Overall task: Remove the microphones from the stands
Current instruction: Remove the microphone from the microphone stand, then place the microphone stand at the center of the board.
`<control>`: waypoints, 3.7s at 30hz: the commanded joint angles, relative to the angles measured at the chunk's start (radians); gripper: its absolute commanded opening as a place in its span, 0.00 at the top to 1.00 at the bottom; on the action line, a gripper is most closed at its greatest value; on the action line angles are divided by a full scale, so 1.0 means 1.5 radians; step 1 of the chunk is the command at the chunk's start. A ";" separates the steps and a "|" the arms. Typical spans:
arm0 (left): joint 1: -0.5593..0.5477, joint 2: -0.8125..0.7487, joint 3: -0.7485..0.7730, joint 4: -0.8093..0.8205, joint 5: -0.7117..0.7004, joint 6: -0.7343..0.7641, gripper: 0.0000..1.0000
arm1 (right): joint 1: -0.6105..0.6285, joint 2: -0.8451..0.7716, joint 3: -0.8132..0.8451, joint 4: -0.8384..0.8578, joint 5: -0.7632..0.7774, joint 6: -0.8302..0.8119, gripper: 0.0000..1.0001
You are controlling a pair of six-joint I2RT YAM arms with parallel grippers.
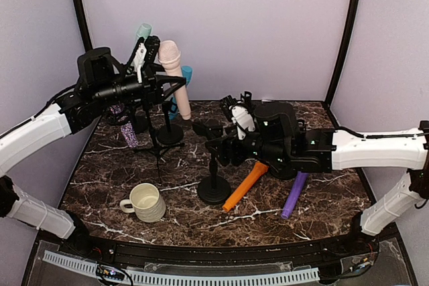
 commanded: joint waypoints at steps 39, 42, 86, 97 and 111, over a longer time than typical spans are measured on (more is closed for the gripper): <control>-0.003 -0.043 -0.013 0.001 -0.025 0.021 0.95 | -0.037 0.146 -0.181 0.366 -0.026 0.085 0.35; -0.002 -0.042 -0.013 0.002 -0.021 0.019 0.95 | -0.041 0.157 -0.178 0.384 -0.029 0.080 0.37; -0.004 -0.040 -0.037 -0.005 -0.014 0.011 0.95 | -0.250 0.468 0.280 0.397 -0.010 -0.091 1.00; -0.004 -0.030 -0.033 -0.015 -0.020 0.014 0.94 | -0.296 0.572 0.414 0.343 -0.031 -0.100 1.00; -0.004 -0.032 -0.029 -0.018 -0.018 0.014 0.94 | -0.296 0.562 0.381 0.346 -0.046 -0.096 0.59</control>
